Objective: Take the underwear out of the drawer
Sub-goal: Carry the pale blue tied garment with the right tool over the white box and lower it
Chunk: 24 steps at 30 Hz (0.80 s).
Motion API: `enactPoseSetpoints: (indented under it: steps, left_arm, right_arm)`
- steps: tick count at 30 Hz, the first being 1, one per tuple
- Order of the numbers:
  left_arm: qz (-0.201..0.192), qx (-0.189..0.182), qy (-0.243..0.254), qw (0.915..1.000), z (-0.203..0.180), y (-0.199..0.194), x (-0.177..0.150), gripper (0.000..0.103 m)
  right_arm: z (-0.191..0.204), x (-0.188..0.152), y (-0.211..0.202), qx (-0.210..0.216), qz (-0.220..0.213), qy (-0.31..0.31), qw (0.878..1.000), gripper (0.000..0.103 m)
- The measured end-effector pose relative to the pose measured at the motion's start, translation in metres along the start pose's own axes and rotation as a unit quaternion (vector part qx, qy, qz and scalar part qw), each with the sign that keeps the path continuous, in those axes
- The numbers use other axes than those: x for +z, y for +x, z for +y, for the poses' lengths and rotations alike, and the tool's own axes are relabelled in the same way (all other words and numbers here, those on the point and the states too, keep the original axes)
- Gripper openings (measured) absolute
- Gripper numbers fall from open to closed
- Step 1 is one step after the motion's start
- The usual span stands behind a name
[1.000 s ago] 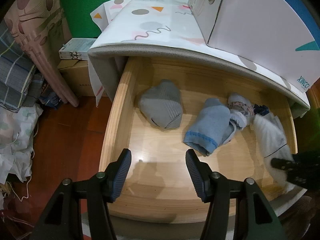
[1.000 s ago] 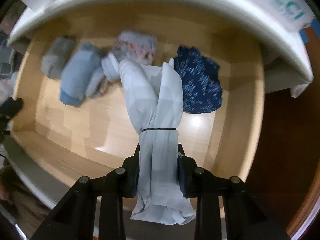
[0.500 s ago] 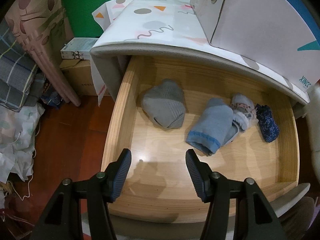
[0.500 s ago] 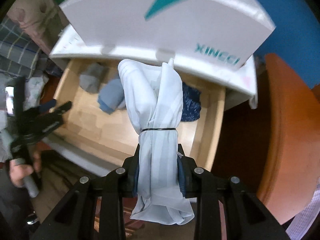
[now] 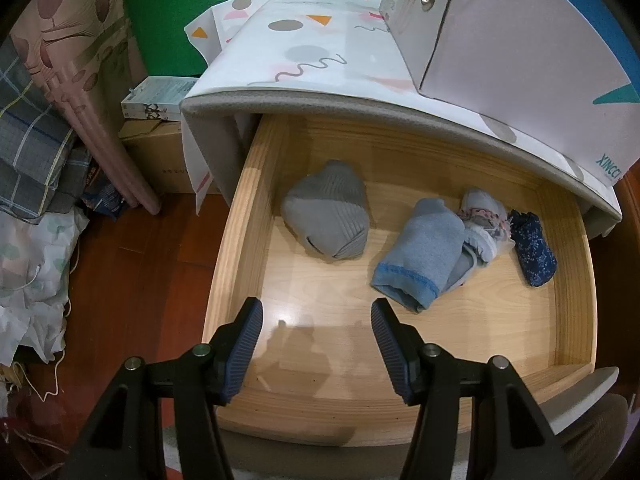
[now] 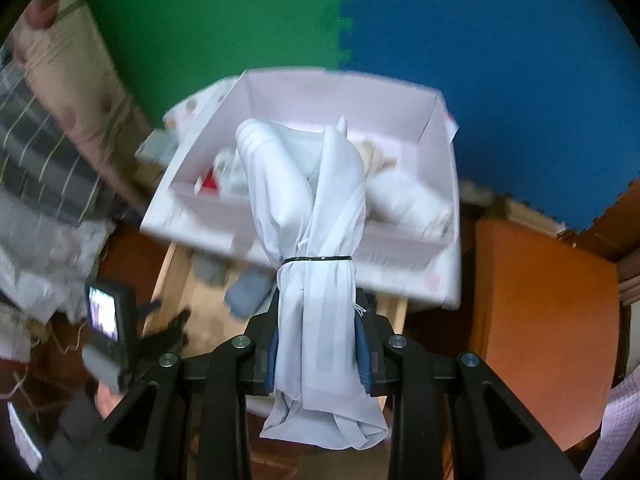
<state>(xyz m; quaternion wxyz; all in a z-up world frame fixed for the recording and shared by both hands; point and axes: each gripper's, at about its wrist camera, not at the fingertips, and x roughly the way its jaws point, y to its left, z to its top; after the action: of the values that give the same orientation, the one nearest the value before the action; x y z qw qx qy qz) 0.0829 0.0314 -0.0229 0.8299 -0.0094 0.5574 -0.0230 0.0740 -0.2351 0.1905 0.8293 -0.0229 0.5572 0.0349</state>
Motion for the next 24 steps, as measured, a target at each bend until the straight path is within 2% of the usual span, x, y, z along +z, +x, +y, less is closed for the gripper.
enactPoseSetpoints:
  steps: [5, 11, 24]
  left_arm:
    - [0.001, 0.002, 0.003, 1.0000, -0.001, 0.000, 0.000, 0.058]
    - [0.002, 0.003, 0.004, 1.0000, -0.001, 0.001, 0.000, 0.058]
    - [-0.006, 0.001, 0.011, 0.9999, -0.005, -0.001, 0.000, 0.058]
  right_arm:
    - [-0.006, 0.045, 0.011, -0.022, -0.017, 0.006, 1.000, 0.027]
    - [-0.013, 0.082, 0.045, -0.039, -0.003, 0.024, 0.999, 0.028]
    - [-0.016, 0.104, 0.116, -0.038, 0.032, 0.043, 0.998, 0.030]
